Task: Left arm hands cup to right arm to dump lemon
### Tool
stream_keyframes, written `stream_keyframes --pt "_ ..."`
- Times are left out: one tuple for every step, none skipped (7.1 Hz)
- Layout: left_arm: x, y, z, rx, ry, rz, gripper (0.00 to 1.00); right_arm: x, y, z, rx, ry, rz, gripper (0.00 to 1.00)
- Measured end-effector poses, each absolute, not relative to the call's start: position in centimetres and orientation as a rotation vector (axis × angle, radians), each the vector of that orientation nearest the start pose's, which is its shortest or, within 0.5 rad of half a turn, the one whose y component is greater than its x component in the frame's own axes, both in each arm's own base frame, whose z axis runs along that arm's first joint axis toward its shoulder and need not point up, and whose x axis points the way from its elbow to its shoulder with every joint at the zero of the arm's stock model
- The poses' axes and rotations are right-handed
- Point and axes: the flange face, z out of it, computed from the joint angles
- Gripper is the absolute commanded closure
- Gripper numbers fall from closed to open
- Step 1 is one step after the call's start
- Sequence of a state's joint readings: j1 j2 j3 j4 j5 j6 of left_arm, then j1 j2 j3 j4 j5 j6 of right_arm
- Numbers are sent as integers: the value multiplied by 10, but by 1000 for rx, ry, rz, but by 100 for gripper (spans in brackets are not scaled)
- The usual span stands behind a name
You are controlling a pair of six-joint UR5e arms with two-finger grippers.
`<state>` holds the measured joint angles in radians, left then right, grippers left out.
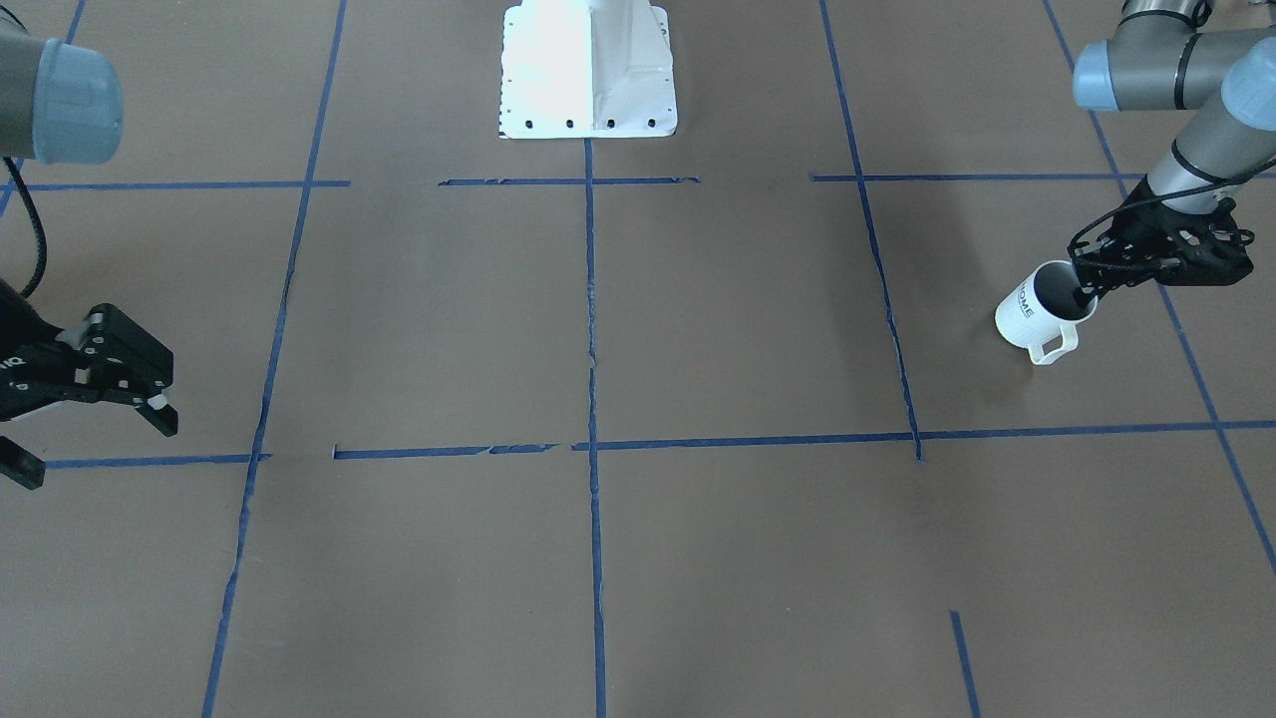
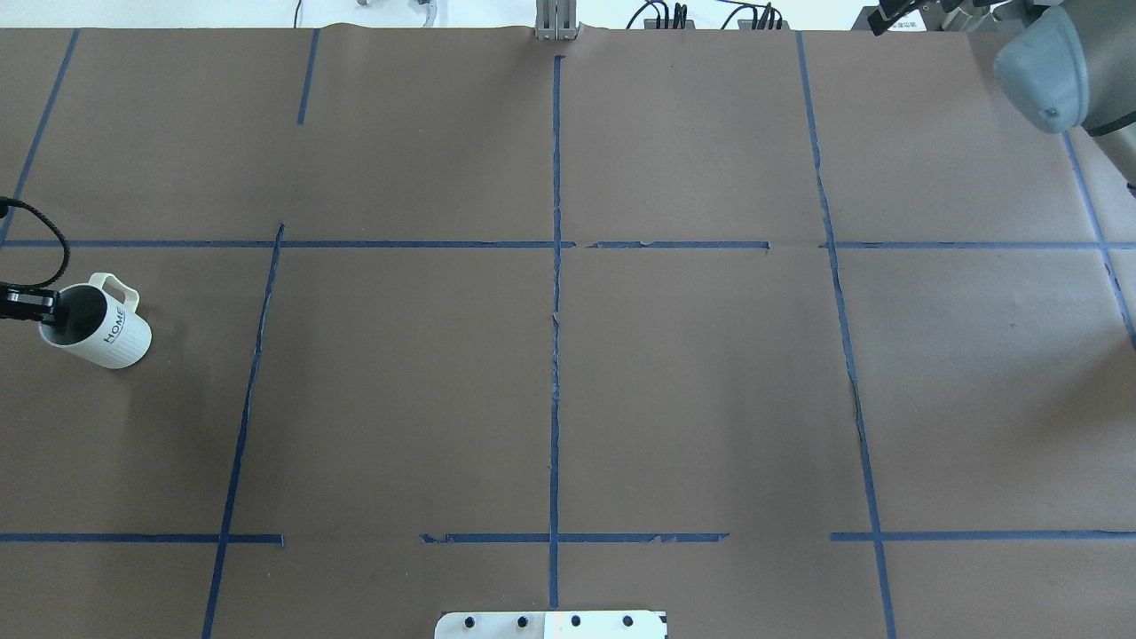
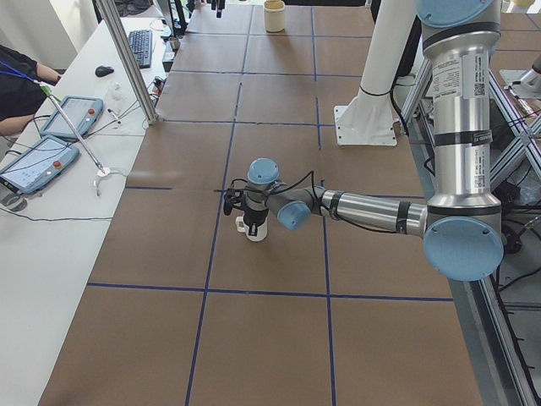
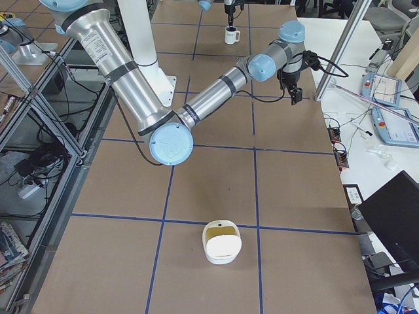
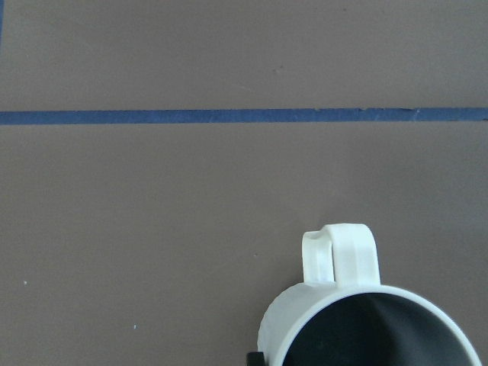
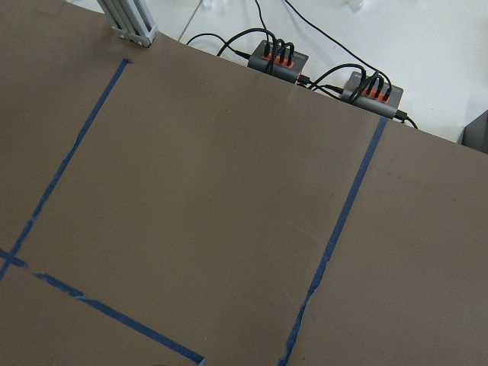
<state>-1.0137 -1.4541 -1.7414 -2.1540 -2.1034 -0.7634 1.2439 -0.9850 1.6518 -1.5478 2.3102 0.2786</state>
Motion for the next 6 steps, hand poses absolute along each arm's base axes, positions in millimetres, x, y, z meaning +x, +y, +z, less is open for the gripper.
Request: stream_keyframes --pt "162 -452 570 168 798 -21 0 -143 -653 275 412 -884 -313 0" --pt "128 -464 568 154 814 -7 0 -138 -652 282 407 -888 -314 0" --pt "87 -482 562 154 814 16 0 -133 -651 289 400 -888 -309 0" --pt "44 -499 555 161 799 44 0 -127 -648 297 392 -886 -299 0" --pt "12 -511 548 166 783 66 0 -122 -646 306 386 -882 -291 0" --pt "-3 -516 546 165 775 73 0 -116 -643 310 387 -880 -288 0"
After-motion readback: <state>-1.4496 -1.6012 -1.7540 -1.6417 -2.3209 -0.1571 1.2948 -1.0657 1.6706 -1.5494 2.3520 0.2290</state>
